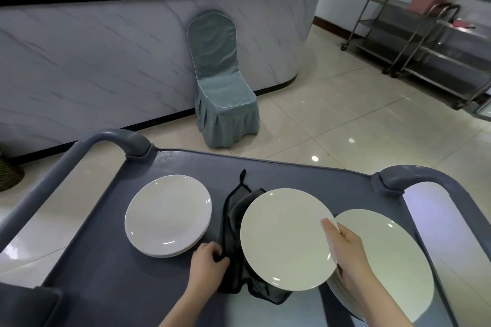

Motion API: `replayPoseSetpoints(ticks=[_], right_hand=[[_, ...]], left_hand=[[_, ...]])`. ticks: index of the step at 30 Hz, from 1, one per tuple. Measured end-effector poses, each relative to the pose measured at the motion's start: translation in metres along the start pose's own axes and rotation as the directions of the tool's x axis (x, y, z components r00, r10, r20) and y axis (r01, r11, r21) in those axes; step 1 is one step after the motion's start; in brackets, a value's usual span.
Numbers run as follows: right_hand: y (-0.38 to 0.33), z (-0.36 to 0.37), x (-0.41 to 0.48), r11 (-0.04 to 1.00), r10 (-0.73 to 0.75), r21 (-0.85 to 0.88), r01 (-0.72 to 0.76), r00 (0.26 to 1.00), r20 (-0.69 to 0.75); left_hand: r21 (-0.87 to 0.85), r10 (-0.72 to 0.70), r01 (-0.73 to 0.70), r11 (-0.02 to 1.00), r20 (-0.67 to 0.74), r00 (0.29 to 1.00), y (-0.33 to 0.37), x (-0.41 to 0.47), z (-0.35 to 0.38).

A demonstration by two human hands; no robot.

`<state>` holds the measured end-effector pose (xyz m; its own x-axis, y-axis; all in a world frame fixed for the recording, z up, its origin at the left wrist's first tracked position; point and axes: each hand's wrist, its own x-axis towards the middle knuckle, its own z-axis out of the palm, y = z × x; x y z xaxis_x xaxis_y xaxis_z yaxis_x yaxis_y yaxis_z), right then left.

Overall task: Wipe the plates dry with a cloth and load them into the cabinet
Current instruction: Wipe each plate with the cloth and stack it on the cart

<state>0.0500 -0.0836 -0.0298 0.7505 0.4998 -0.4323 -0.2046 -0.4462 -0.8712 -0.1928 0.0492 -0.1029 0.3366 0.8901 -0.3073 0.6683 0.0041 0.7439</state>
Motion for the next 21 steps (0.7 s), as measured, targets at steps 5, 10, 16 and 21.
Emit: replayPoseSetpoints(ticks=[5,10,16,21], right_hand=[[0.002,0.001,-0.003,0.995,0.053,0.080,-0.051,0.998,-0.017],[0.000,0.018,-0.009,0.982,0.022,0.190,-0.010,0.998,-0.059],[-0.018,0.031,-0.020,0.980,-0.030,0.189,0.063,0.984,-0.173],[-0.018,0.032,-0.027,0.948,0.066,0.318,0.001,0.978,-0.199]], left_hand=[[-0.536,0.053,-0.043,0.843,0.004,0.999,0.070,0.002,-0.061],[-0.455,0.459,-0.361,0.814,0.126,0.879,0.136,-0.020,-0.078],[-0.058,0.501,-0.596,0.801,0.610,0.614,0.145,-0.042,-0.024],[0.027,0.658,-0.689,0.725,0.270,0.703,0.122,-0.018,-0.028]])
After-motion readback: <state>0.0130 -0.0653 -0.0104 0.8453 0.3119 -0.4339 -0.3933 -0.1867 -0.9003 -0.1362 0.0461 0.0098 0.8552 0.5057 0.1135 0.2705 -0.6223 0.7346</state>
